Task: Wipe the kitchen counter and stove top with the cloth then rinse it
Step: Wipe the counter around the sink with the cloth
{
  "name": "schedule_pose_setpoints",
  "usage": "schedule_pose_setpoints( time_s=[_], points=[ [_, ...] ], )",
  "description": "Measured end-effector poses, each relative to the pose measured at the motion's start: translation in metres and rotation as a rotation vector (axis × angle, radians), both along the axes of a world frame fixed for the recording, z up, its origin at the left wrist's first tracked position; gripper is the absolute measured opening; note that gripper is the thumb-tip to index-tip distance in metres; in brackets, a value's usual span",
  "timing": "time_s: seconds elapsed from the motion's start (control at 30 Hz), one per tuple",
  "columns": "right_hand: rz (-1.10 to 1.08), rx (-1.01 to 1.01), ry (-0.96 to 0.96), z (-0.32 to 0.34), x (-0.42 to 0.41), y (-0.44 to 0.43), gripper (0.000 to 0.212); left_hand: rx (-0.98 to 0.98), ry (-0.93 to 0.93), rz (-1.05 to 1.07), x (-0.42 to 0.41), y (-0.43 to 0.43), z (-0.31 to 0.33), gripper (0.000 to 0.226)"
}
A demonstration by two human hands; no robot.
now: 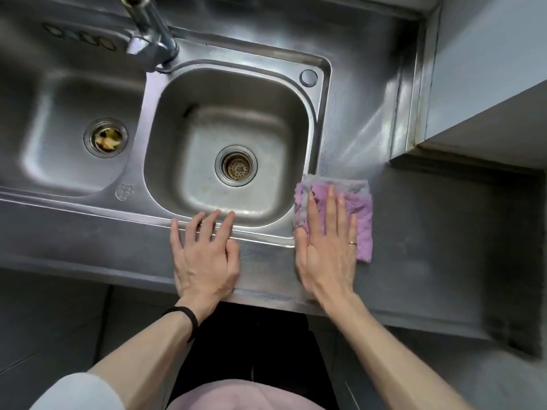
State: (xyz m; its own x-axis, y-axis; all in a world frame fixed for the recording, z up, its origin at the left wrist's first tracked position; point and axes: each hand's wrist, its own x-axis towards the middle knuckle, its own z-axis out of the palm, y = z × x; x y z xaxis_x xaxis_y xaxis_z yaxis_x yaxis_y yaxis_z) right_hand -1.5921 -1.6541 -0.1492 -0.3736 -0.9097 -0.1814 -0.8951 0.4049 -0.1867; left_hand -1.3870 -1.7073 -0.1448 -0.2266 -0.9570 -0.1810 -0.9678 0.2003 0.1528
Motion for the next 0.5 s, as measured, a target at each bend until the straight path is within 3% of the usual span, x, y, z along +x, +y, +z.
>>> schedule_pose_setpoints(
  time_s=[0.13,0.23,0.37,0.5],
  points=[
    [0.086,0.023,-0.005,-0.002,0.032,0.080,0.067,-0.012,-0.007,0.002,-0.001,0.001,0.001,0.056],
    [0.118,0.024,-0.012,-0.002,0.029,0.082,0.069,-0.010,-0.011,0.003,-0.002,0.001,0.003,0.056],
    [0.181,-0.002,-0.032,-0.001,-0.004,0.026,0.064,-0.009,-0.032,0.005,-0.004,0.001,0.003,0.056],
    [0.041,-0.010,0.001,0.000,-0.053,-0.063,0.063,-0.030,-0.039,0.005,-0.004,0.000,0.001,0.055]
  ],
)
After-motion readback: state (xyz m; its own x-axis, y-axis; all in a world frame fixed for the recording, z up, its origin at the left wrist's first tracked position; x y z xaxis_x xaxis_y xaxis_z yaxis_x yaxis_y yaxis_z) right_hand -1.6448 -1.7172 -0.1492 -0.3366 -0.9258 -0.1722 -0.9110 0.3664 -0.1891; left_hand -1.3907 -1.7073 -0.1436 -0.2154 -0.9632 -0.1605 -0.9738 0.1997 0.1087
